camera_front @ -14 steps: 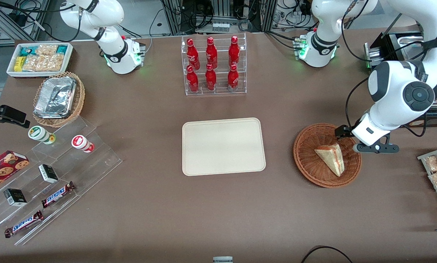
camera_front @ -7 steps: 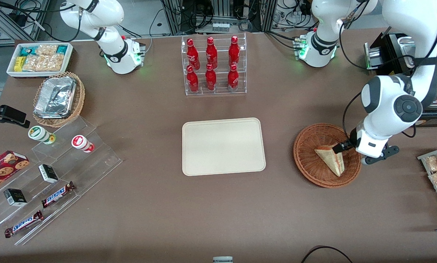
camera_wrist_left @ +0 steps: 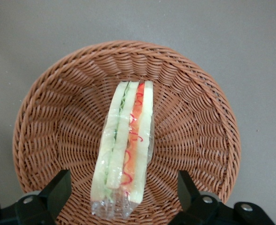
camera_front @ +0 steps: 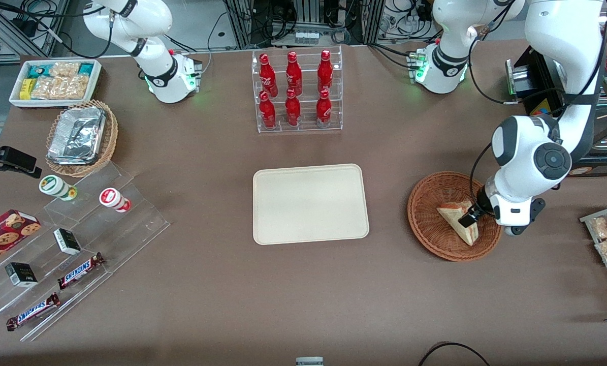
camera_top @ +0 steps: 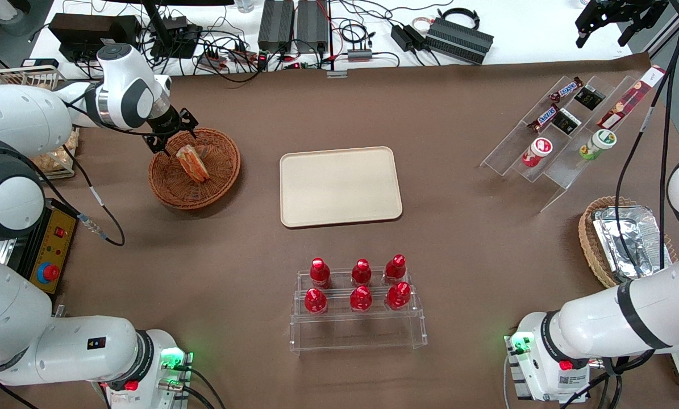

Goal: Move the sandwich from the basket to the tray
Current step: 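Lower the left gripper and close it on the wrapped sandwich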

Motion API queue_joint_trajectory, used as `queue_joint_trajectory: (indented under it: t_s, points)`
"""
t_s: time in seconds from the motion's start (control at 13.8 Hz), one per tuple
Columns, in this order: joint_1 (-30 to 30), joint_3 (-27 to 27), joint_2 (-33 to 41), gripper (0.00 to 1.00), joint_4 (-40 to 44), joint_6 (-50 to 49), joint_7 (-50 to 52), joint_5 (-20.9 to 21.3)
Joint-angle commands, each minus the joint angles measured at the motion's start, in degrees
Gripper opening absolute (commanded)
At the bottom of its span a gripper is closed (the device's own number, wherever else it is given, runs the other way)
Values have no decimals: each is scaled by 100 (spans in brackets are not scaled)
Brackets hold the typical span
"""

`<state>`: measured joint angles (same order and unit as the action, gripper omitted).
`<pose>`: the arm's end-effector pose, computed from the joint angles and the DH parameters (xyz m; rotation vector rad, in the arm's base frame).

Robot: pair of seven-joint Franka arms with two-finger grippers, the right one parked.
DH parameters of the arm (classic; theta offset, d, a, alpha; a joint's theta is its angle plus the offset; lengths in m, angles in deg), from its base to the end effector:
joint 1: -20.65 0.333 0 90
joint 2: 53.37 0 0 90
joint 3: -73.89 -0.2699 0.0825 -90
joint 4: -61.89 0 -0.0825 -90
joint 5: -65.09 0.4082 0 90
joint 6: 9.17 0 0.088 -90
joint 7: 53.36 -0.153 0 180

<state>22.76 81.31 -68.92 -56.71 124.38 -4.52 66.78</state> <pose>0.5863 -0.0551 0.1932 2.9190 1.1387 -0.0206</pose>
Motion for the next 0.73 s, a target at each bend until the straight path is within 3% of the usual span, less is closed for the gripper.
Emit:
queue_joint_trajectory:
  t_s: [0.0,0.51,0.58,0.65]
  points:
    - [-79,-21,-176,100,109,-31,135,-72]
    - [-35,-21,-528,100,179,13,64,-63]
    - [-44,-21,-546,71,179,-13,73,-63]
    - [-53,-30,-537,28,171,-30,73,-63]
